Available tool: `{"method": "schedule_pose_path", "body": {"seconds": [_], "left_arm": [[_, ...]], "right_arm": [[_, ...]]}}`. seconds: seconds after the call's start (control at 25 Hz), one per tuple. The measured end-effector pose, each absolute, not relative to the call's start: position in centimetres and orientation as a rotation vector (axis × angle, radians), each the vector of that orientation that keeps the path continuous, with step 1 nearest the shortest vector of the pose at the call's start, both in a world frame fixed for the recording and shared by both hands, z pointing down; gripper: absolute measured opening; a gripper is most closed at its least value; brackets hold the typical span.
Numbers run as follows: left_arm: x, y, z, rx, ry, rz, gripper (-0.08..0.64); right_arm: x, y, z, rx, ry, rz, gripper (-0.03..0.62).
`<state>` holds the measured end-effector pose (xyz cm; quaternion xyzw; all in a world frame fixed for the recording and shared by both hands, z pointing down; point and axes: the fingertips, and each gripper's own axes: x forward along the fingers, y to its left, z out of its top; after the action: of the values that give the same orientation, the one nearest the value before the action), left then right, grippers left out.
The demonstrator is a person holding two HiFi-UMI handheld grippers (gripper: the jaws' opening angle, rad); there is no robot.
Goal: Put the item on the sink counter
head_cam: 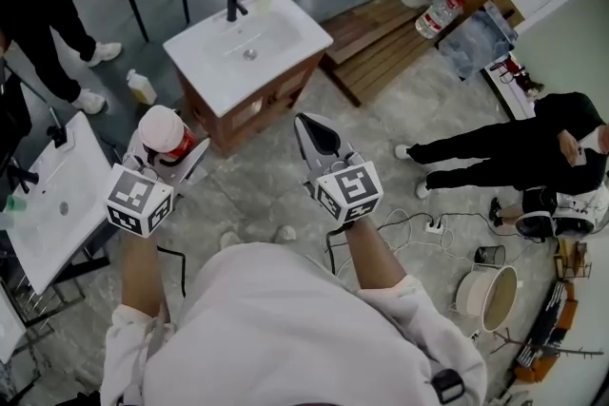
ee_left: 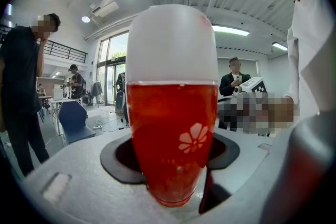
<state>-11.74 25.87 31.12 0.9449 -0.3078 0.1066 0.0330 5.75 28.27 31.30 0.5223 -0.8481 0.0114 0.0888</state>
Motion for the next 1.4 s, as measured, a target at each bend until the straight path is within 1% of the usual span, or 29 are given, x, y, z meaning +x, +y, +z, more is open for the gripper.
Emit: {"method": "schedule_pose_path", "body": {"seconds": [0.28, 0.48, 0.76, 1.16, 1.4], "left_arm": [[-13.4, 23.8, 31.8, 2.913, -0.900, 0.345, 0.295], [-13.0, 22.1, 32.3, 2.906, -0.897, 0.335, 0.295], [-10.6, 17.8, 32.5, 2.890, -0.930, 0.345, 0.295], [-6.3, 10.1, 33.0, 2.832, -1.063, 0.367, 0.295], [-5.3, 6.9, 33.7, 2.793, -1.101, 0.385, 0.295]], "right_arm": [[3.8, 27.0, 31.3, 1.594, -2.489, 0.017, 0.004], [3.9, 25.5, 31.6, 1.585, -2.481, 0.006, 0.003], [5.7, 20.7, 32.1, 1.536, -2.515, 0.006, 0.003], [10.4, 11.6, 32.4, 1.408, -2.585, -0.011, 0.003], [11.5, 8.1, 32.9, 1.364, -2.608, 0.006, 0.003]]}}
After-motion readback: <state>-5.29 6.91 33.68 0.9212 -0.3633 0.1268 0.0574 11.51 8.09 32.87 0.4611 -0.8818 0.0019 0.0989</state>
